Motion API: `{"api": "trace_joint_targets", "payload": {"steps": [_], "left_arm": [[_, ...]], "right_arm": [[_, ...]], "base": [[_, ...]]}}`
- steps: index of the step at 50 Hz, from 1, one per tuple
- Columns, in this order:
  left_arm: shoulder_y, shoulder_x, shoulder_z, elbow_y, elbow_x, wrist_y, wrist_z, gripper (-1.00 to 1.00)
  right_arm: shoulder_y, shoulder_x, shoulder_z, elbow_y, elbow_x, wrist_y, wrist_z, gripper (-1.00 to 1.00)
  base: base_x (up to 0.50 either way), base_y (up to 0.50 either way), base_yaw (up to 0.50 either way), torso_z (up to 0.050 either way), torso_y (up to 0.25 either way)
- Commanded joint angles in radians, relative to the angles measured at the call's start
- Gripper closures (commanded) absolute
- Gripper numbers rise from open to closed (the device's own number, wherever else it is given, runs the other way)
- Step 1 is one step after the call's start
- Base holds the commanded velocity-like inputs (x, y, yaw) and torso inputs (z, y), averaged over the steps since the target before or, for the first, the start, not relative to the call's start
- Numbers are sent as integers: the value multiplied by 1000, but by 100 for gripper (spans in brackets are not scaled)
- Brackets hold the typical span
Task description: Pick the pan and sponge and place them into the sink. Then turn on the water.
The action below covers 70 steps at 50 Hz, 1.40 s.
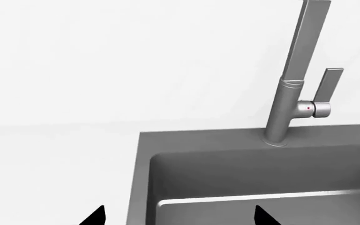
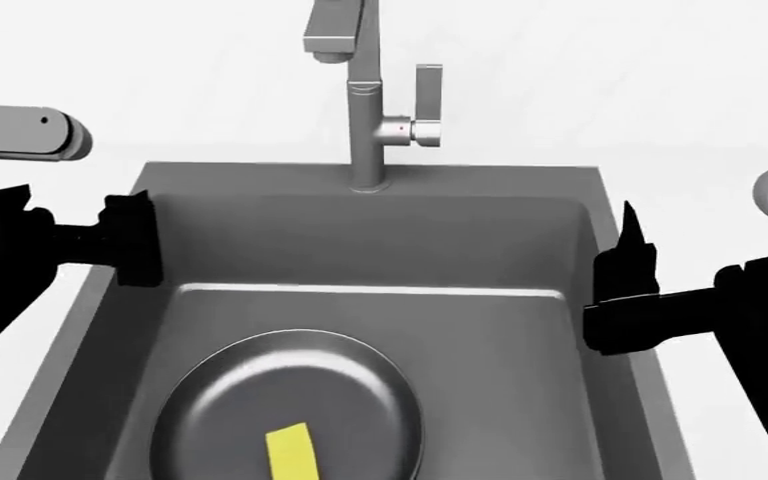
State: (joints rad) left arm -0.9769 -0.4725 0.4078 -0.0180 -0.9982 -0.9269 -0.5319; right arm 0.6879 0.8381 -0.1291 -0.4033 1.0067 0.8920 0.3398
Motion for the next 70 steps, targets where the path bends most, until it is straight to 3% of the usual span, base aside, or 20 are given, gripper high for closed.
{"api": "trace_joint_targets", "payload": {"steps": [1,44,54,70], "left_arm": [[5,5,-3,-3,3,27,15,-100],[8,8,19,-35,15,44,39,-100],[11,4,2,-24,-6,46,39,-100],[13,-4,2,-32,-12,46,47,-100]], "right_arm": [[2,-4,-3,1,-13,-1,-9,-100],[7,-45,-42,60,-40,-29,-29,-100],[204,-179,-165,244,-141,-46,-82,-100],[480,-518,-364,931,-382,-341,-347,-100]], "base": [[109,0,0,0,0],[108,0,0,0,0],[0,0,0,0,0],[0,0,0,0,0]]}}
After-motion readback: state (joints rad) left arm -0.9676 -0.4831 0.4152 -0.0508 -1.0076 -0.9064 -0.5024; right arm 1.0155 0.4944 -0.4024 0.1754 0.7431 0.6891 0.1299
